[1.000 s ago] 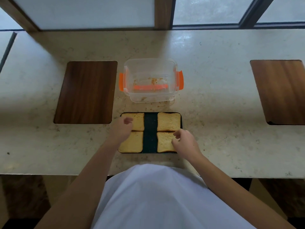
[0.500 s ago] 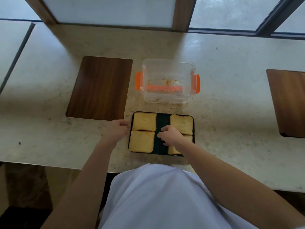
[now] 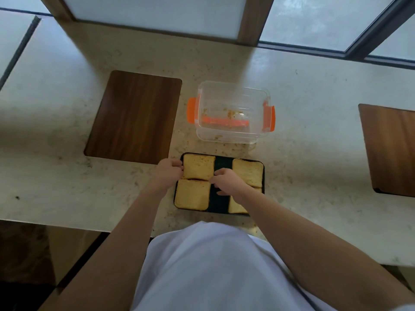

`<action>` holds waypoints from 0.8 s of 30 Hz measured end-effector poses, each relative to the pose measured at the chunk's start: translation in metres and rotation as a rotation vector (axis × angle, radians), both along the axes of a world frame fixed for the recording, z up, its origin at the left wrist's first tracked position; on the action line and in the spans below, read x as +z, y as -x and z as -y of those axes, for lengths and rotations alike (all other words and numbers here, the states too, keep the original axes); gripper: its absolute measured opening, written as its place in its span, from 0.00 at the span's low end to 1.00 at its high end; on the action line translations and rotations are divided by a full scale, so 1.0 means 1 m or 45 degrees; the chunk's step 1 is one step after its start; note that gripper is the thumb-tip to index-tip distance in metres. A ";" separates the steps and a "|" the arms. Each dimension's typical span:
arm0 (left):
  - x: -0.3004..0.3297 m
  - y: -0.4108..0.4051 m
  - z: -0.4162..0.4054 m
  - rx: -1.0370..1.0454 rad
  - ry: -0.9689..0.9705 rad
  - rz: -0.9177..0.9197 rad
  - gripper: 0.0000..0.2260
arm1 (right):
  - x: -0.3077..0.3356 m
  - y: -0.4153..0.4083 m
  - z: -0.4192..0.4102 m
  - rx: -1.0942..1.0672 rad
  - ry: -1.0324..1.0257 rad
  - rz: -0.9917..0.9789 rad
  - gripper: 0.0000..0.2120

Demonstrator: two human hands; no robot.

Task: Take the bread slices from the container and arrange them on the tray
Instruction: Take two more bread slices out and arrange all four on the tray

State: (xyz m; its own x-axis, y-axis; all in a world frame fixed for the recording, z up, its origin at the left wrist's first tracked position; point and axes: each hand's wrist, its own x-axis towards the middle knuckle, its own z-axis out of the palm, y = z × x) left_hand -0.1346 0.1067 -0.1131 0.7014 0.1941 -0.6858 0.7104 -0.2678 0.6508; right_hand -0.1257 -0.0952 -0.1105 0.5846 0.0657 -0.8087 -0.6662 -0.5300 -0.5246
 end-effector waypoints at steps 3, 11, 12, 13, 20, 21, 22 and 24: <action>0.000 0.001 0.003 -0.047 0.019 0.015 0.21 | -0.001 0.000 0.003 -0.008 0.006 0.002 0.27; 0.005 0.003 0.015 -0.086 0.028 0.050 0.19 | 0.000 0.001 0.013 -0.004 0.051 0.005 0.26; 0.007 0.003 0.014 -0.077 0.035 0.052 0.19 | 0.001 0.002 0.013 -0.007 0.049 0.006 0.26; 0.008 0.004 0.013 -0.066 0.033 0.061 0.18 | 0.002 0.003 0.013 -0.014 0.050 0.007 0.26; 0.012 0.040 0.000 -0.052 -0.132 0.094 0.16 | 0.000 0.042 0.021 -0.055 -0.008 -0.058 0.18; 0.011 0.047 0.000 -0.055 -0.122 0.067 0.16 | -0.001 0.048 0.021 -0.026 -0.014 -0.060 0.18; 0.010 0.053 0.000 -0.059 -0.106 0.043 0.16 | -0.002 0.052 0.021 -0.004 -0.023 -0.057 0.18; 0.010 0.063 0.002 -0.064 -0.064 0.010 0.17 | -0.003 0.055 0.020 0.001 -0.057 -0.059 0.17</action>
State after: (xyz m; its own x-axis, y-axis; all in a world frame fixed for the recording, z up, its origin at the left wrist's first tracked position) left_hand -0.1980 0.1046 -0.1033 0.7165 0.1927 -0.6704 0.6902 -0.3355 0.6412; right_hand -0.1804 -0.1149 -0.1131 0.5462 0.1029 -0.8313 -0.6900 -0.5075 -0.5161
